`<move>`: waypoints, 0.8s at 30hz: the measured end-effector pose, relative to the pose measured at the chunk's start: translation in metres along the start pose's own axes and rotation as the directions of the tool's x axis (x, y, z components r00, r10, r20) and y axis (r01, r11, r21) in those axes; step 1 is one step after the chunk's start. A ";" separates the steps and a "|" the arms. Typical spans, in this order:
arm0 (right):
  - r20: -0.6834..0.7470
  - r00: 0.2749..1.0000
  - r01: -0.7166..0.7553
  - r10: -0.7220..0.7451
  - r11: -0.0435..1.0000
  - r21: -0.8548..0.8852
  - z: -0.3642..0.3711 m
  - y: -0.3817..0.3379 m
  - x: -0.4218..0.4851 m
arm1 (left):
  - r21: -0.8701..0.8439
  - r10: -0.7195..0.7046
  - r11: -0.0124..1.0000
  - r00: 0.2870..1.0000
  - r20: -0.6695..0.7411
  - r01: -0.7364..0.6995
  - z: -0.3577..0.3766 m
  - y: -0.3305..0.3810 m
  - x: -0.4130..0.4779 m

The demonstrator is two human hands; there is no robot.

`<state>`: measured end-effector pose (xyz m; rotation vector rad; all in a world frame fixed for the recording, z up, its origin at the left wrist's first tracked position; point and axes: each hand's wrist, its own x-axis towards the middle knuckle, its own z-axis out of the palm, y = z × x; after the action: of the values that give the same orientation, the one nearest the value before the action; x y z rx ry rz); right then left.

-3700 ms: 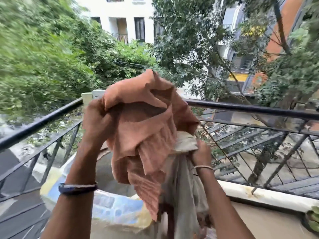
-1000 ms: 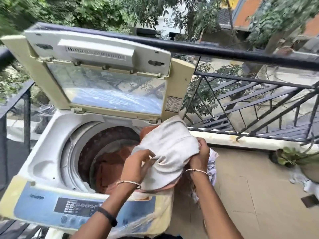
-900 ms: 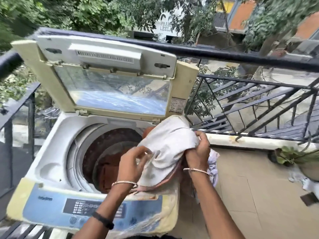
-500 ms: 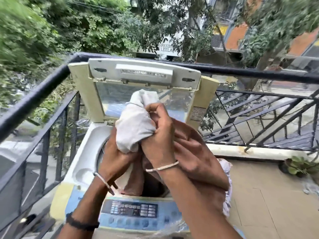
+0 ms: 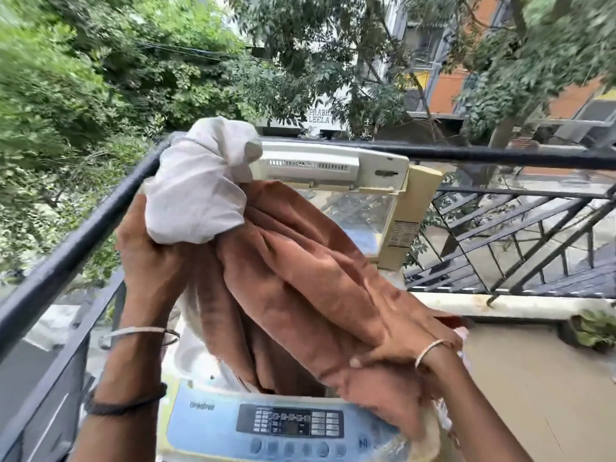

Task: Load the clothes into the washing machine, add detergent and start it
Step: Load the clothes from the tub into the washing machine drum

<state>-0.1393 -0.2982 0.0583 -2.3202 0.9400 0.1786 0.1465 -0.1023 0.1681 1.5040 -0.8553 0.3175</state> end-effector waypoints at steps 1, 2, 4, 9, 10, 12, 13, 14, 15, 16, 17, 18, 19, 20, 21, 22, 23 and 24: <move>0.011 0.997 -0.082 0.082 0.994 0.074 0.014 0.009 0.006 | -0.002 0.022 1.000 1.000 0.013 -0.022 0.003 0.006 0.004; -0.031 0.986 -0.160 0.164 0.981 0.114 0.024 0.010 0.011 | 0.000 0.049 0.999 0.998 0.032 -0.049 0.007 0.012 0.006; -0.223 0.941 -0.224 0.256 0.961 0.161 0.035 0.000 0.027 | 0.017 0.124 0.992 0.990 0.067 -0.125 0.016 0.025 0.005; -0.475 0.830 0.020 0.291 0.837 0.547 -0.003 -0.055 0.066 | 0.046 0.084 0.995 0.992 0.089 -0.088 0.019 0.012 0.008; -0.501 0.828 0.101 0.250 0.813 0.573 -0.013 -0.067 0.075 | 0.057 0.063 0.996 0.993 0.102 -0.069 0.019 0.007 0.007; -0.533 0.832 0.231 0.151 0.780 0.582 -0.028 -0.093 0.085 | 0.086 0.033 0.995 0.990 0.134 -0.045 0.022 -0.001 -0.002; -0.553 0.828 0.295 0.095 0.764 0.573 -0.034 -0.106 0.088 | 0.097 0.017 0.995 0.989 0.146 -0.032 0.025 -0.005 -0.008; -0.574 0.818 0.364 0.033 0.743 0.561 -0.037 -0.119 0.090 | 0.102 -0.004 0.995 0.987 0.159 -0.013 0.029 -0.009 -0.016; -0.590 0.807 0.415 -0.019 0.728 0.546 -0.038 -0.129 0.092 | 0.101 -0.033 0.995 0.983 0.179 0.015 0.033 -0.016 -0.024; -0.602 0.797 0.444 -0.057 0.731 0.518 -0.037 -0.135 0.095 | 0.094 -0.073 0.994 0.974 0.213 0.054 0.038 -0.024 -0.032; -0.611 0.788 0.436 -0.073 0.767 0.472 -0.032 -0.136 0.098 | 0.096 -0.126 0.990 0.957 0.263 0.104 0.043 -0.036 -0.042; -0.619 0.782 0.397 -0.065 0.818 0.416 -0.024 -0.132 0.102 | 0.105 -0.176 0.983 0.928 0.328 0.149 0.049 -0.047 -0.053; -0.629 0.776 0.338 -0.039 0.868 0.364 -0.015 -0.126 0.105 | 0.139 -0.227 0.973 0.886 0.405 0.186 0.056 -0.059 -0.064; -0.625 0.781 0.273 -0.011 0.905 0.325 -0.004 -0.115 0.108 | 0.197 -0.281 0.958 0.824 0.492 0.210 0.062 -0.072 -0.077; -0.592 0.806 0.205 0.016 0.930 0.304 0.008 -0.102 0.110 | 0.269 -0.341 0.938 0.733 0.588 0.220 0.068 -0.083 -0.089; -0.522 0.852 0.115 0.050 0.953 0.281 0.020 -0.087 0.111 | 0.342 -0.390 0.918 0.618 0.682 0.202 0.074 -0.092 -0.100; -0.419 0.904 0.014 0.079 0.976 0.216 0.032 -0.069 0.112 | 0.404 -0.433 0.899 0.494 0.754 0.171 0.080 -0.099 -0.111; -0.294 0.950 -0.072 0.104 0.990 0.118 0.044 -0.051 0.111 | 0.460 -0.482 0.875 0.368 0.795 0.151 0.085 -0.103 -0.120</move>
<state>-0.0184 -0.3089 0.0112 -2.2455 1.1724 -0.1899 0.1082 -0.1543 0.0004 2.1340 -1.3393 -0.8189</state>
